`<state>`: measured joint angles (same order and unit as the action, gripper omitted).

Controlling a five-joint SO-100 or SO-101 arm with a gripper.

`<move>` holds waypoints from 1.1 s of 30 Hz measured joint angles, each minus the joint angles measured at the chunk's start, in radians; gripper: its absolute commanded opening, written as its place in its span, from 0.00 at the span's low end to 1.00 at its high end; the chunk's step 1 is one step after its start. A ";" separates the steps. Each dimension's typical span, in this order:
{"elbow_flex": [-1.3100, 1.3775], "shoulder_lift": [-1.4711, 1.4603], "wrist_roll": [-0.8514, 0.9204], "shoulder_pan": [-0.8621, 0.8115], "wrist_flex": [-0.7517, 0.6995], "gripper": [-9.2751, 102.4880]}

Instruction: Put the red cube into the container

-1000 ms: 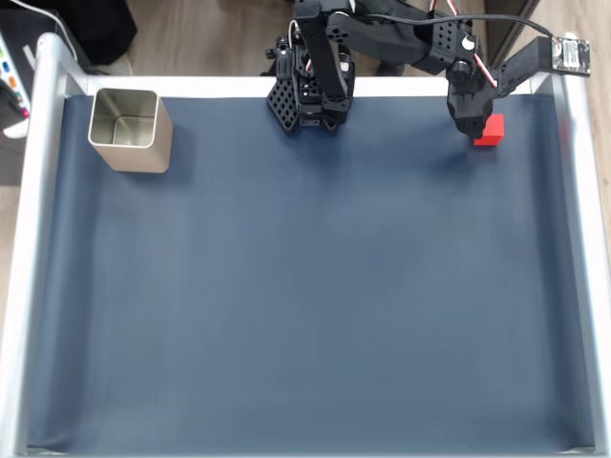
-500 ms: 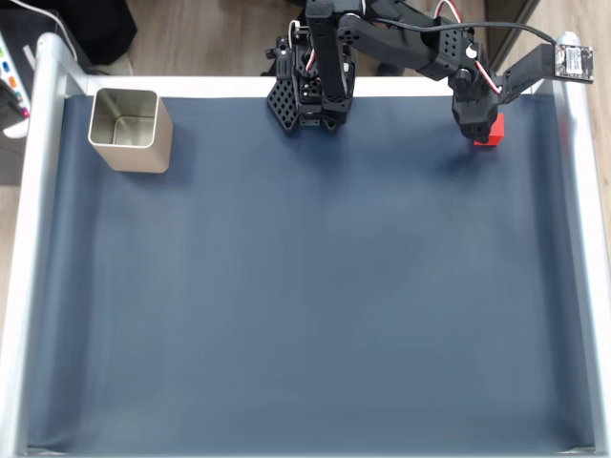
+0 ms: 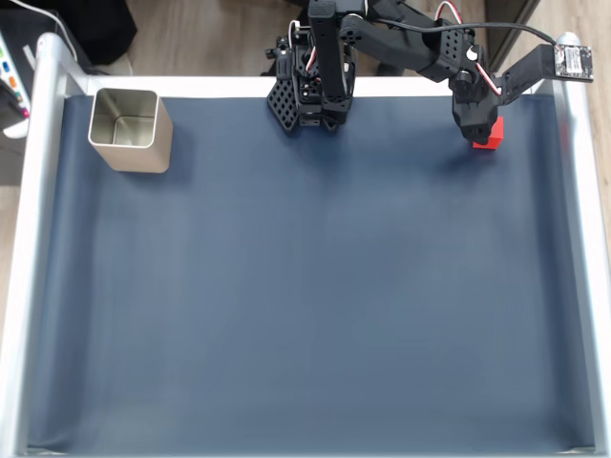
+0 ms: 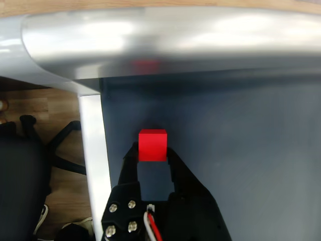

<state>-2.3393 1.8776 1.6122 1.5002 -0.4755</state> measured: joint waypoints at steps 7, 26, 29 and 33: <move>0.008 -0.002 -0.028 -0.009 0.000 0.08; 0.229 0.179 -0.137 -0.569 -0.525 0.08; 0.235 0.233 -0.104 -0.742 -0.589 0.08; 0.235 0.308 -0.035 -1.020 -0.643 0.08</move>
<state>-2.1046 2.1859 1.5769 0.4801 -1.1183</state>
